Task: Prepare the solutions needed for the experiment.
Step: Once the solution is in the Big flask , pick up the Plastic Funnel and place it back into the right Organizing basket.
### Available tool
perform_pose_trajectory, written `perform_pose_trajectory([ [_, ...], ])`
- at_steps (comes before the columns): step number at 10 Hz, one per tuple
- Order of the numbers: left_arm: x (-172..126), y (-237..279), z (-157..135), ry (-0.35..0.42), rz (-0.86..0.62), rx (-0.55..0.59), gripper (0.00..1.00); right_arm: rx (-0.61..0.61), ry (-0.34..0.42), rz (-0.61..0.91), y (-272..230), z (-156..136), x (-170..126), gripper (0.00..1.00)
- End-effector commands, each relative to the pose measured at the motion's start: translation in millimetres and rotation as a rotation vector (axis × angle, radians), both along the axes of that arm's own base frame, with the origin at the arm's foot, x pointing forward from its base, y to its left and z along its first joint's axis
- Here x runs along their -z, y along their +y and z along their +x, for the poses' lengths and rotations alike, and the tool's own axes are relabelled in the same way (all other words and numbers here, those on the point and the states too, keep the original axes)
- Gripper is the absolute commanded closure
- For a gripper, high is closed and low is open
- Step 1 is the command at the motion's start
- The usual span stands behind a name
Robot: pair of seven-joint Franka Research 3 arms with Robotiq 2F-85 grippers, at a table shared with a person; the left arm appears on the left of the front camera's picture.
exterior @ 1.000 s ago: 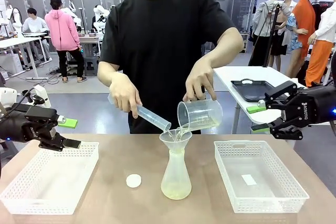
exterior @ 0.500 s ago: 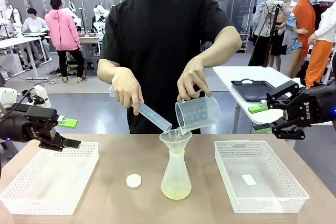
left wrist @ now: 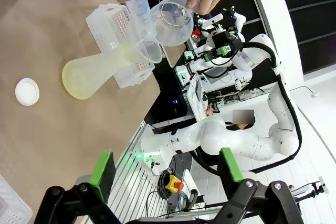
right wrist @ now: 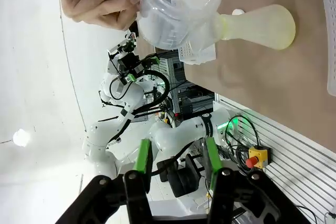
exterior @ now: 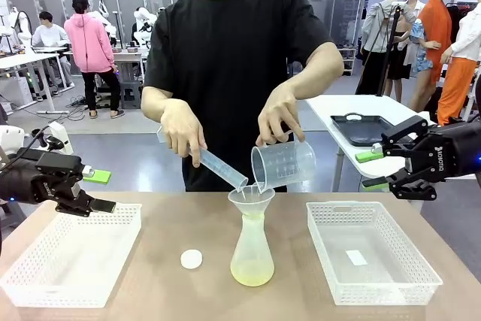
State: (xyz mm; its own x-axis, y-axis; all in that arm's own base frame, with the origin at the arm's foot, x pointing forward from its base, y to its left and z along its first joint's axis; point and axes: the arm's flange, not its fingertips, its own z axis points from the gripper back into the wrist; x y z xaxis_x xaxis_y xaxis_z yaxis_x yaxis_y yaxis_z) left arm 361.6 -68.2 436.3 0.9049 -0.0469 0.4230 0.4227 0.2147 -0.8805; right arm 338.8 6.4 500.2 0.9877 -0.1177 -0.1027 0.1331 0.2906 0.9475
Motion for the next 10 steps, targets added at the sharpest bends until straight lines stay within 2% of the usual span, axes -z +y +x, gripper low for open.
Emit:
perform_pose_trajectory([
  [1,1.6,0.4,-1.4,-0.017,-0.005,0.014,0.0,-0.01,-0.013,-0.008,-0.4,2.1,0.0,0.49],
  [8,1.6,0.4,-1.4,-0.017,-0.005,0.014,0.0,0.0,0.0,-0.001,0.2,0.0,0.1,0.49],
  [10,1.6,0.4,-1.4,-0.017,-0.005,0.014,0.0,0.014,-0.045,0.006,1.0,-2.7,0.5,0.49],
])
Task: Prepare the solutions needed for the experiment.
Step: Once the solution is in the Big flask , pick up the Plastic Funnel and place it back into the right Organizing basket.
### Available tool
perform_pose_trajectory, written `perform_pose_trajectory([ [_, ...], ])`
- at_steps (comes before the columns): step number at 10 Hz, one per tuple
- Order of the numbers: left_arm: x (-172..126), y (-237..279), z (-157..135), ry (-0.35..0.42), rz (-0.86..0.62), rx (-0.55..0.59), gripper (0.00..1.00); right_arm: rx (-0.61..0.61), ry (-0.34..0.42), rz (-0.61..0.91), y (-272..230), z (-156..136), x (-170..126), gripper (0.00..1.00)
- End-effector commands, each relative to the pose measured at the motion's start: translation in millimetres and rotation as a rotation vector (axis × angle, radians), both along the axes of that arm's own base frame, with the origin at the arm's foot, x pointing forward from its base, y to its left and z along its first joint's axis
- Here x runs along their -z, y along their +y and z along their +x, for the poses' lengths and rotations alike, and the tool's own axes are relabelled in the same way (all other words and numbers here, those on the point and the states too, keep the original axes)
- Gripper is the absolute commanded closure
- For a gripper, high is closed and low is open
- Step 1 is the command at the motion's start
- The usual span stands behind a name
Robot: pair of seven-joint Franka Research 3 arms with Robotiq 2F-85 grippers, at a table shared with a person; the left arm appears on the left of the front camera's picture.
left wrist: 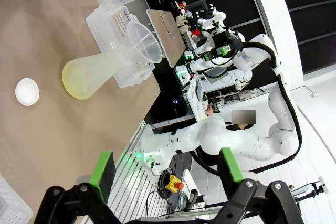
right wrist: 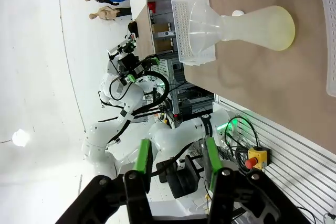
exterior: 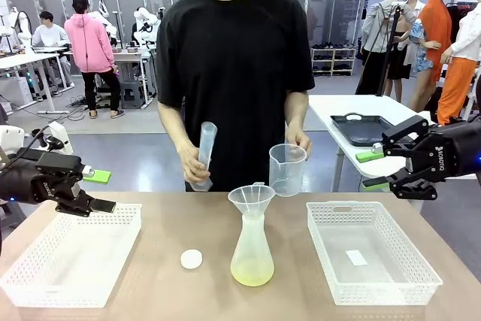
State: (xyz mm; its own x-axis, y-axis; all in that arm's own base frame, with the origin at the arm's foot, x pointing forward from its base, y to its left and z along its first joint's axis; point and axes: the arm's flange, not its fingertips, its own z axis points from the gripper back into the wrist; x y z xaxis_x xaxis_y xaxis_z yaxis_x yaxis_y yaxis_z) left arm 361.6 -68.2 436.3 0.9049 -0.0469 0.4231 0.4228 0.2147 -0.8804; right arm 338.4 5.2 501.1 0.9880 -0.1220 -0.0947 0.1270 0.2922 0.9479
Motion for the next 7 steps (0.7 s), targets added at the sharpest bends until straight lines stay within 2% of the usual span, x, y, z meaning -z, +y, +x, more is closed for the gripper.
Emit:
perform_pose_trajectory([
  [1,2,0,-1,-0.017,-0.005,0.014,0.0,0.011,-0.045,0.009,2,-2,1,0.49],
  [5,2,0,-1,-0.017,-0.005,0.014,0.0,-0.008,-0.095,-0.021,14,5,-9,0.49],
  [7,2,0,-1,-0.017,-0.005,0.014,0.0,-0.028,-0.166,-0.119,36,16,-24,0.49],
])
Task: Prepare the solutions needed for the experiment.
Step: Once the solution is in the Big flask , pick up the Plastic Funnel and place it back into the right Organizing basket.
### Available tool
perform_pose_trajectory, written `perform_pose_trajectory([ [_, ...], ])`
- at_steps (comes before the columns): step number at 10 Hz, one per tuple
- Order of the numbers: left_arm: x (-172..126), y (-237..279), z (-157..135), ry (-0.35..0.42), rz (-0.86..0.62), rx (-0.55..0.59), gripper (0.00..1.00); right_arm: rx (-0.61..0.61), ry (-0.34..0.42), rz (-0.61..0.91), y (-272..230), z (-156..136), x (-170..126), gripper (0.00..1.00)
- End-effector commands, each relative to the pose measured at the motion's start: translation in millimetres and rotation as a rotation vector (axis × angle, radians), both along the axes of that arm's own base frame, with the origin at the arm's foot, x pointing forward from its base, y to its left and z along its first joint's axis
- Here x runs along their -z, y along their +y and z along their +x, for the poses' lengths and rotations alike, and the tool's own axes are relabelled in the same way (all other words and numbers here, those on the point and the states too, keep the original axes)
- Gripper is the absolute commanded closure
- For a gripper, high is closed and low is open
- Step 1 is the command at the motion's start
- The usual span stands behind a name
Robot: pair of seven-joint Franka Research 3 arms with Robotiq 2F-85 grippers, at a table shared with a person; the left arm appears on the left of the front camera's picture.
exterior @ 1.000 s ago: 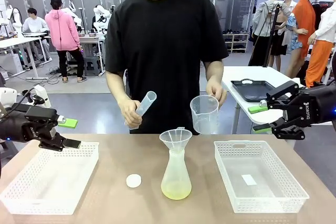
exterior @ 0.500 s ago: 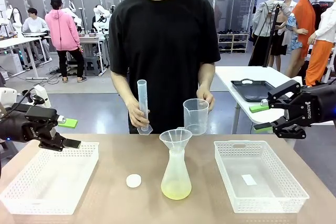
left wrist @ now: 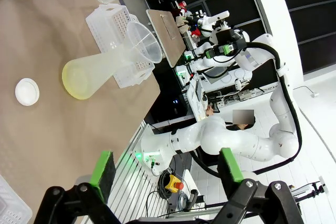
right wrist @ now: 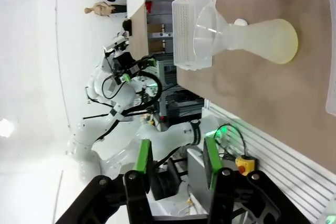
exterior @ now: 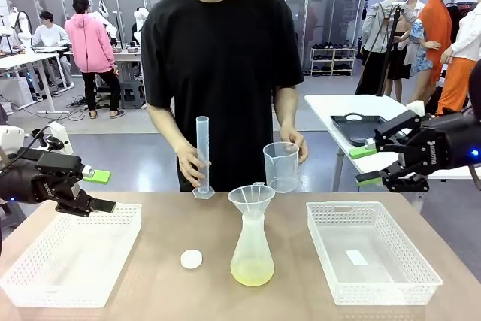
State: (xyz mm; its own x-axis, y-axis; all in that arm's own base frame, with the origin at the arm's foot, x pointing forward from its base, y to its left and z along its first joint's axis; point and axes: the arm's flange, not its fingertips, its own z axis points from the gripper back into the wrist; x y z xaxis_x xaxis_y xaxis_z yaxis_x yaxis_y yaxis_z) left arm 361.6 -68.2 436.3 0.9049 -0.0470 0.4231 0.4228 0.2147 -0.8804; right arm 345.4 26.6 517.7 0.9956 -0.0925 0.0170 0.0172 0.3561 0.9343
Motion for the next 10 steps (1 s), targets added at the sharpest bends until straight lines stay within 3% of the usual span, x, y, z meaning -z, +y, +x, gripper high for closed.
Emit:
perform_pose_trajectory([
  [1,2,0,-1,-0.017,-0.005,0.014,0.0,-0.022,-0.13,-0.123,35,17,-18,0.49],
  [3,2,0,-1,-0.017,-0.005,0.014,0.0,-0.07,-0.221,-0.239,70,31,-32,0.49],
  [7,2,0,-1,-0.017,-0.005,0.014,0.0,-0.185,-0.358,-0.607,125,58,-47,0.49],
  [9,2,0,-1,-0.017,-0.005,0.014,0.0,-0.241,-0.348,-0.667,136,60,-51,0.49],
  [10,2,0,-1,-0.017,-0.005,0.014,0.0,-0.223,-0.368,-0.594,128,53,-46,0.49],
])
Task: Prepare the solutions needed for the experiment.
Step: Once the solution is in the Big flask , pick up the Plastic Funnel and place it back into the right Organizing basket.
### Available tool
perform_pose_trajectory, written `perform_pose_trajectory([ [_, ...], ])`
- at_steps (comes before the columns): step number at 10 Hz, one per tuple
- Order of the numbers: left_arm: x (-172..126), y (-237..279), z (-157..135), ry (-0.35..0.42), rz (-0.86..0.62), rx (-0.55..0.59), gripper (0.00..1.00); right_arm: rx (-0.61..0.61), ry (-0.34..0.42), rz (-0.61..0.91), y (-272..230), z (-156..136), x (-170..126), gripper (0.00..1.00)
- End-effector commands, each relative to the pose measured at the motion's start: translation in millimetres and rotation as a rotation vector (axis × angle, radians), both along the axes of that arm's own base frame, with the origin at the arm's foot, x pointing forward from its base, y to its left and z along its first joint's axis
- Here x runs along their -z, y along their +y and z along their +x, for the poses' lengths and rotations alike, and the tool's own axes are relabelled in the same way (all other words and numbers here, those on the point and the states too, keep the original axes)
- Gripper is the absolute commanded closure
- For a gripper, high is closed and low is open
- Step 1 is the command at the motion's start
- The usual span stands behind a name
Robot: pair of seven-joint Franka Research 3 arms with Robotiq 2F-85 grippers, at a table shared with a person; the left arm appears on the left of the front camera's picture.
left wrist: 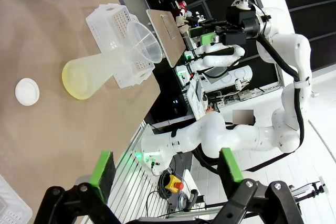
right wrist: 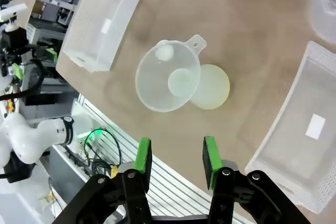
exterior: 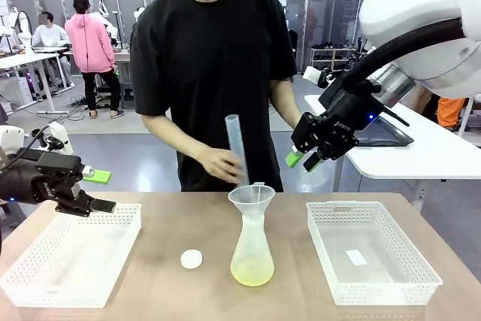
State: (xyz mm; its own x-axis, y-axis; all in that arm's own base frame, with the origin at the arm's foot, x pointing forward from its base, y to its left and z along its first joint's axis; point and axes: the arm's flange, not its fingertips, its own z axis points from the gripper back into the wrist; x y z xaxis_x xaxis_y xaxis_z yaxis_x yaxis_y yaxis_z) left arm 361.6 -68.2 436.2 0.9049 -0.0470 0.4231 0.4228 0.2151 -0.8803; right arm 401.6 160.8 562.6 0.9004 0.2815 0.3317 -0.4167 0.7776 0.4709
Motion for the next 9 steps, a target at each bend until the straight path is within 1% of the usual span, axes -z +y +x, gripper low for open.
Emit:
perform_pose_trajectory([
  [1,2,0,-1,-0.017,-0.005,0.014,0.0,0.026,0.008,0.052,-6,-4,-1,0.49],
  [7,2,0,-1,-0.017,-0.005,0.014,0.0,0.026,0.008,0.052,-6,-4,-1,0.49],
  [8,2,0,-1,-0.017,-0.005,0.014,0.0,-0.001,0.007,0.042,-9,0,-3,0.49],
  [9,2,0,-1,-0.017,-0.005,0.014,0.0,-0.049,-0.064,0.015,2,17,-7,0.49],
])
